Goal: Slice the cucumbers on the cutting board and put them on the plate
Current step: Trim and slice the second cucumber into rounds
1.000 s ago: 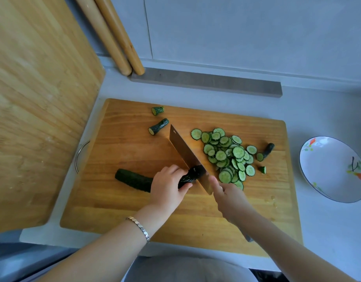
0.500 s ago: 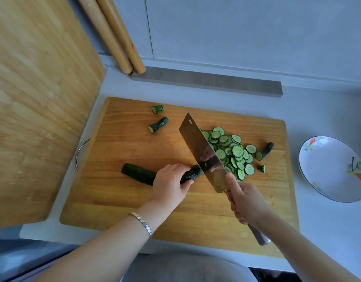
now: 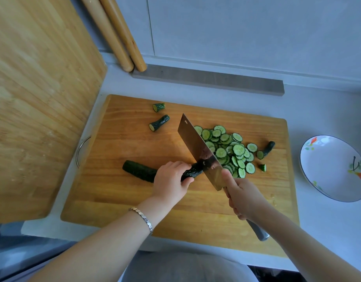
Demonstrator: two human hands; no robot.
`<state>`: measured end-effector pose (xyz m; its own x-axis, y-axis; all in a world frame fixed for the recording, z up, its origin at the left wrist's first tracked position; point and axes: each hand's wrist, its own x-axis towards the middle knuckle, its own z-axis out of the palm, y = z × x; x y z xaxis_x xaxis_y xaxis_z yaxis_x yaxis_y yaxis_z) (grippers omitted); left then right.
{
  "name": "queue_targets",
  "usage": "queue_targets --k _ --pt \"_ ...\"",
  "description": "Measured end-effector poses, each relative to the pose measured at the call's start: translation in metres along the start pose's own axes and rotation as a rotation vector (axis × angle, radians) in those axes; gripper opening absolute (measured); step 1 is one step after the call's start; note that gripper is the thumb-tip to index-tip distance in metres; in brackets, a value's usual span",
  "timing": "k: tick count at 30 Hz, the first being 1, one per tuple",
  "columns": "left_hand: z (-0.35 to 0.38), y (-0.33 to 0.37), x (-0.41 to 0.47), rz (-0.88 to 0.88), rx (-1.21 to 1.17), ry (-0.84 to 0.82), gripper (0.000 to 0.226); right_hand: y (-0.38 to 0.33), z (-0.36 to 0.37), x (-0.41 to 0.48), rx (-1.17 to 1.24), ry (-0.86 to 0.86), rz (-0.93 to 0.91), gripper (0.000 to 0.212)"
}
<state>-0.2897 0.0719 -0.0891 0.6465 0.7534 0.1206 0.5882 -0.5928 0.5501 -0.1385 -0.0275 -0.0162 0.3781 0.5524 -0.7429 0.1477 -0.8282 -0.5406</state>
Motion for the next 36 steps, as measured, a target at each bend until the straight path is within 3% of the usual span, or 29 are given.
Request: queue_targets --k 6,13,31,36 --pt "0.001 0.000 -0.001 0.004 -0.029 -0.008 0.034 0.008 0.021 0.017 -0.039 0.043 -0.058 0.053" --pt "0.002 0.000 0.001 -0.035 -0.033 -0.002 0.034 0.009 0.008 0.005 0.193 0.009 -0.034 0.053" --pt "0.002 0.000 -0.001 -0.020 0.000 0.003 0.033 0.004 0.014 0.014 -0.101 0.024 -0.071 0.054" --pt "0.004 -0.002 0.000 -0.038 0.008 0.004 0.035 0.012 0.022 0.019 0.090 0.019 -0.057 0.053"
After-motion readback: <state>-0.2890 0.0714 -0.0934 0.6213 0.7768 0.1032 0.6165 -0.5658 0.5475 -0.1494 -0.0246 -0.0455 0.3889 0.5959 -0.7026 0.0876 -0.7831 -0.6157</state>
